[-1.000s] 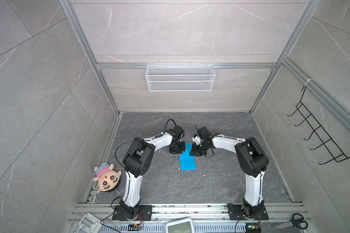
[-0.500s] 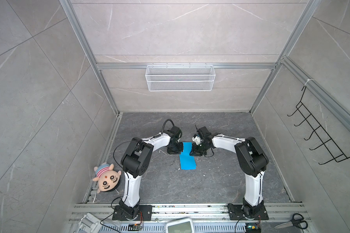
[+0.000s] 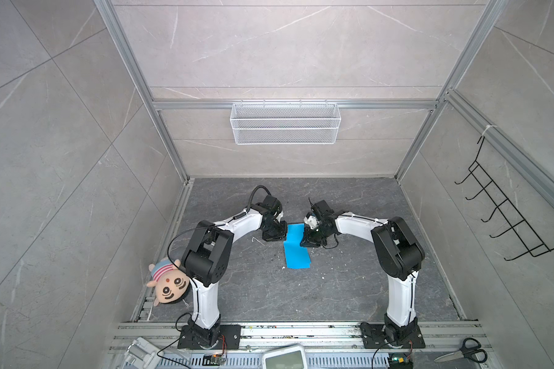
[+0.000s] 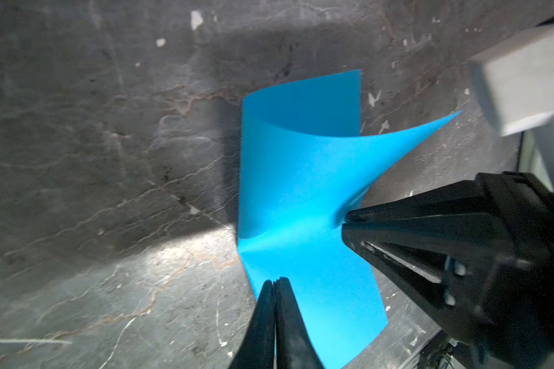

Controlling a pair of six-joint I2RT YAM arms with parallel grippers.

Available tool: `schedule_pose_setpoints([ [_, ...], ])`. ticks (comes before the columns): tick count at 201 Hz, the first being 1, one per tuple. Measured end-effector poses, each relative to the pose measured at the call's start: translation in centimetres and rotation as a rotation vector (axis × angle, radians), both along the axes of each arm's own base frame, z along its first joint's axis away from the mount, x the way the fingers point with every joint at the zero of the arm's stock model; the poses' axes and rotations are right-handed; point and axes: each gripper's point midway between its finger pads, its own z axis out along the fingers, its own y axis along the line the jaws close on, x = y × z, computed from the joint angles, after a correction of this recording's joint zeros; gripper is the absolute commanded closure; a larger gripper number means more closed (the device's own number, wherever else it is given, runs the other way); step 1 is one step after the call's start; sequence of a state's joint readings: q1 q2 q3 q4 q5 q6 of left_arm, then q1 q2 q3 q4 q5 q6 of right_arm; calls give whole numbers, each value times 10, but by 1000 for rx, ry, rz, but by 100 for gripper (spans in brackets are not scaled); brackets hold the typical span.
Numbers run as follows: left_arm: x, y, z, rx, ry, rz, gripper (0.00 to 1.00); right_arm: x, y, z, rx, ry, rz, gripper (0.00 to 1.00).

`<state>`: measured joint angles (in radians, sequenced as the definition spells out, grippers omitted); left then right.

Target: Fold a paper plane with a square sheet of paper (pick it up from the middle)

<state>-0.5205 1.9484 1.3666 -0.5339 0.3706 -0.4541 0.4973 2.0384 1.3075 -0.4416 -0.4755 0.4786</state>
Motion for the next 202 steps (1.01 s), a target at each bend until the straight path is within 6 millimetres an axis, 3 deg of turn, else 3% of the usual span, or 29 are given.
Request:
schedule_pose_setpoints([
  [36, 16, -10, -8, -2, -7, 4, 90, 0, 0, 0, 0, 0, 0, 81],
  [84, 18, -2, -33, 67, 19, 20, 91, 0, 0, 0, 0, 0, 0, 81],
  [142, 24, 8, -36, 130, -6, 42, 91, 0, 0, 0, 2, -4, 1, 81],
  [202, 52, 11, -34, 173, -68, 40, 90, -1, 0, -1, 4, -8, 1, 81],
])
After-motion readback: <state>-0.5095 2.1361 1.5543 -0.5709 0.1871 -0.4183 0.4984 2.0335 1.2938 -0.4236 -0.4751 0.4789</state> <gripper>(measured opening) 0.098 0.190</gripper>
